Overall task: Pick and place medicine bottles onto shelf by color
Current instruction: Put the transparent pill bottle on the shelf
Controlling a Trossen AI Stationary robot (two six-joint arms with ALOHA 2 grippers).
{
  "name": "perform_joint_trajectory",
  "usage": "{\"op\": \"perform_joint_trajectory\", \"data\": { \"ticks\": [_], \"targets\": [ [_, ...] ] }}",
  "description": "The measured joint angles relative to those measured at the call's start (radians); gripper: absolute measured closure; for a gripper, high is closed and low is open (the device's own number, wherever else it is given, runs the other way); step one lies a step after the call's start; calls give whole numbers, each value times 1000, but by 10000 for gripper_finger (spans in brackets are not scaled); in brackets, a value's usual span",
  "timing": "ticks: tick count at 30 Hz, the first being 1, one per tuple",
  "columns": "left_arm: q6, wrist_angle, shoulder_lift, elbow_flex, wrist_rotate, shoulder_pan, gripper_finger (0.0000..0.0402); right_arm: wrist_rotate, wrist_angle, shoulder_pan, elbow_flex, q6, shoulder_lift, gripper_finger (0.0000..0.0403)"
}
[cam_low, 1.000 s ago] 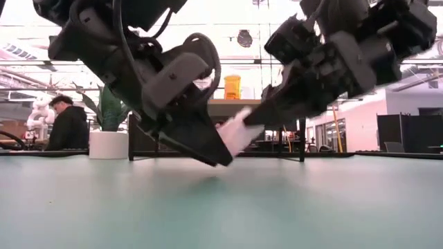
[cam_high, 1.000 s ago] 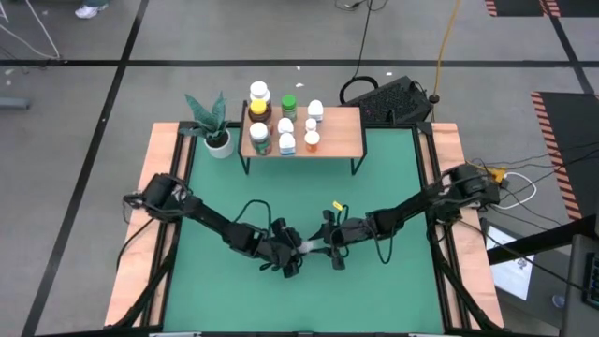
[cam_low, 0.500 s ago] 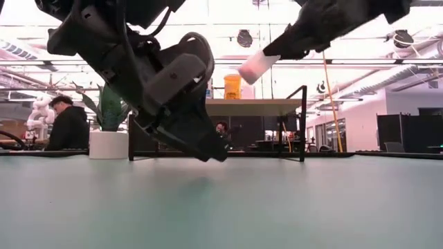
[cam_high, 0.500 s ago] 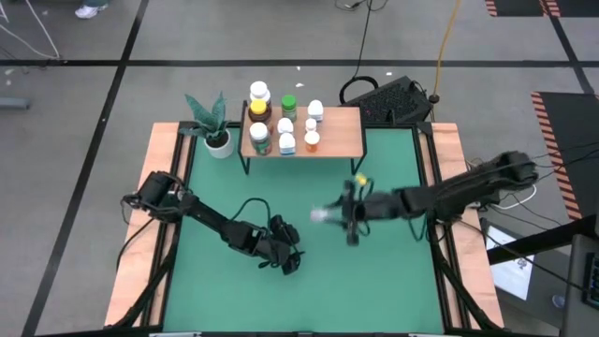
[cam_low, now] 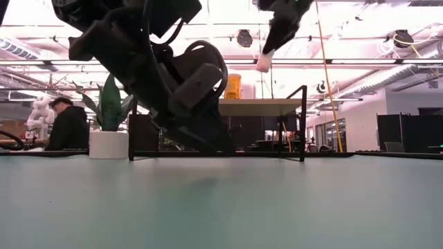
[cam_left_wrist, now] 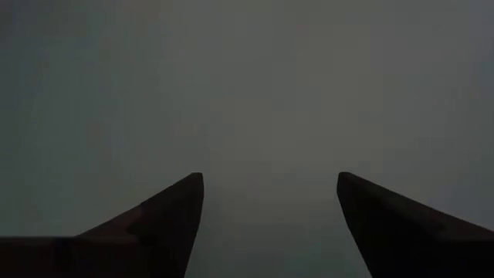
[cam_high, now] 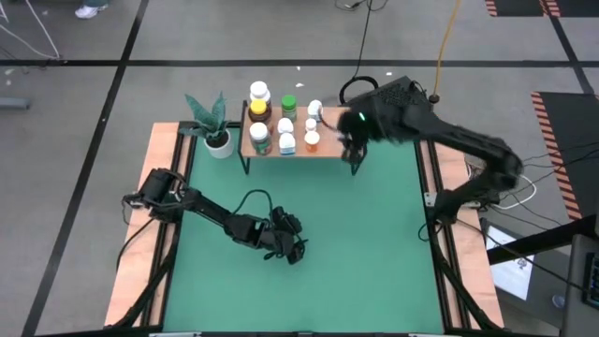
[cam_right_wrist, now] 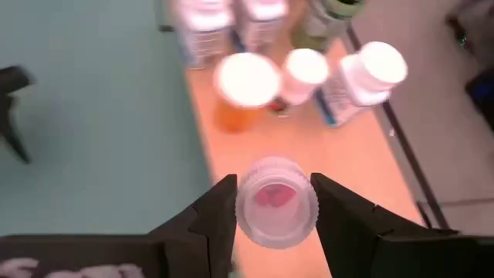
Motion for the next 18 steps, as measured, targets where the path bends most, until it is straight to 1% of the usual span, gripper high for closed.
{"op": "perform_joint_trajectory", "data": {
  "ticks": [3, 5, 9, 12, 18],
  "targets": [
    [1, 1, 0, 0, 1, -1, 101, -81, -100, -95, 140, -37, 127, 258],
    [1, 1, 0, 0, 6, -5, 101, -116, -145, -143, 200, -68, 202, 258],
    [1, -5, 0, 0, 8, -15, 101, -123, -194, -204, 252, -133, 318, 258],
    [-2, -25, 0, 0, 9, -25, 101, -123, -218, -228, 268, -149, 364, 258],
    [-8, -37, 0, 0, 11, -27, 101, -127, -223, -236, 270, -159, 378, 257]
  ]
}}
